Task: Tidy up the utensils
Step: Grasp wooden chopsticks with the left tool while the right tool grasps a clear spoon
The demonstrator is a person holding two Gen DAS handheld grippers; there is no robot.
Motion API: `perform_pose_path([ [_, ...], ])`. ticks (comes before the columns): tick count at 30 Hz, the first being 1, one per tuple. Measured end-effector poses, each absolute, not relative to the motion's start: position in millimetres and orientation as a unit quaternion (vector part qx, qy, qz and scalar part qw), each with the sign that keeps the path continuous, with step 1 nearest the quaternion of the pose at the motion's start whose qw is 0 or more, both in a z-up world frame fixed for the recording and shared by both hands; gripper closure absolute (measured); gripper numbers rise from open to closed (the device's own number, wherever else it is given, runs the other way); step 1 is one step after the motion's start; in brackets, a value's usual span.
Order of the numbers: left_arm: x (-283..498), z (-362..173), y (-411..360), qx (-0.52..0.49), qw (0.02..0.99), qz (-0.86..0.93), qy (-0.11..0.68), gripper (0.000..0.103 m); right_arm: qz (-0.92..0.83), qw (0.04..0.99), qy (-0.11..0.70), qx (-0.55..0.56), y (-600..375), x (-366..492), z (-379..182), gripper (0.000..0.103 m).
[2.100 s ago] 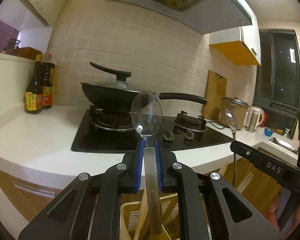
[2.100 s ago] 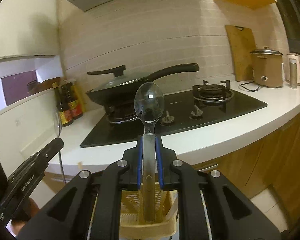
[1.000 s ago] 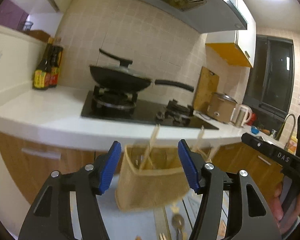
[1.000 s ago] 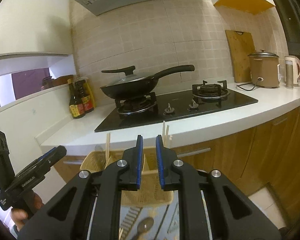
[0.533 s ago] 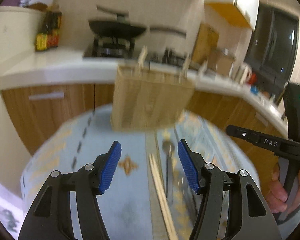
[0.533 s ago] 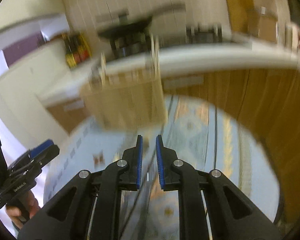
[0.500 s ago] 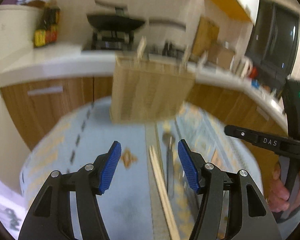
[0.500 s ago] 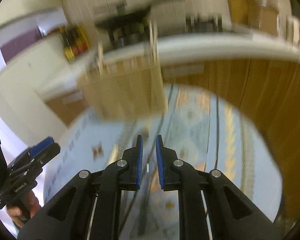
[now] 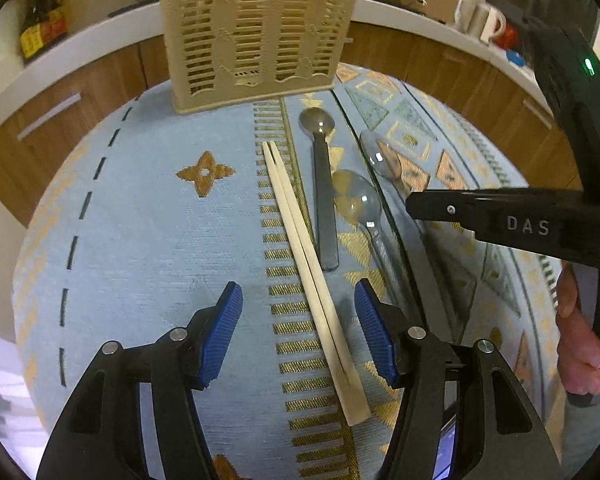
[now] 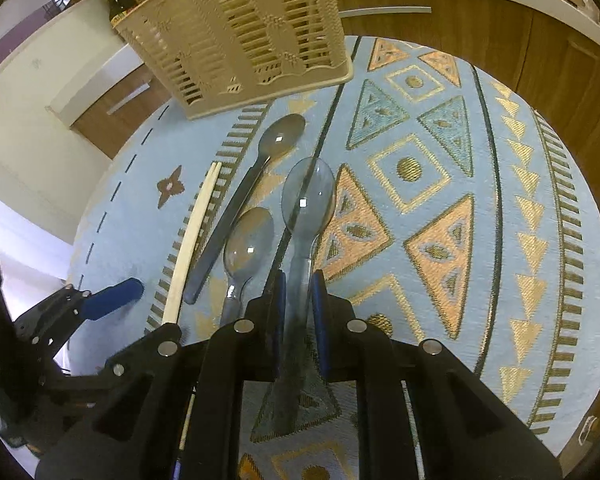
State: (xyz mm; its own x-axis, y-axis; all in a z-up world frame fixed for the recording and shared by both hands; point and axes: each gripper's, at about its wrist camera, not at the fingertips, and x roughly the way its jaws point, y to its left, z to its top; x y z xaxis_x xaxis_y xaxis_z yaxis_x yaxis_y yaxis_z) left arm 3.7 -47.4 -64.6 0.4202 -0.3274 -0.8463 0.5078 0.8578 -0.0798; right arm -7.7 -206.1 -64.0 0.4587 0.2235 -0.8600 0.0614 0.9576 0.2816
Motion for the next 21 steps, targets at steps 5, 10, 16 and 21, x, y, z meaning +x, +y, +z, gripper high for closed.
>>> perform_pose_path([
  [5, 0, -64, -57, 0.135, 0.842, -0.225, 0.472, 0.061, 0.037, 0.847, 0.519, 0.112, -195, -1, -64, 0.092],
  [10, -2, -62, -58, 0.142, 0.844, -0.218, 0.468, 0.072, 0.026, 0.844, 0.526, 0.099, -188, 4, -64, 0.092],
  [16, 5, -61, -46, 0.119, 0.85, -0.205, 0.47, 0.092, 0.042, 0.843, 0.523, 0.118, -197, -1, -64, 0.091],
  [21, 8, -61, -37, 0.086, 0.85, -0.218, 0.472, 0.092, 0.042, 0.85, 0.508, 0.133, -207, -6, -58, 0.085],
])
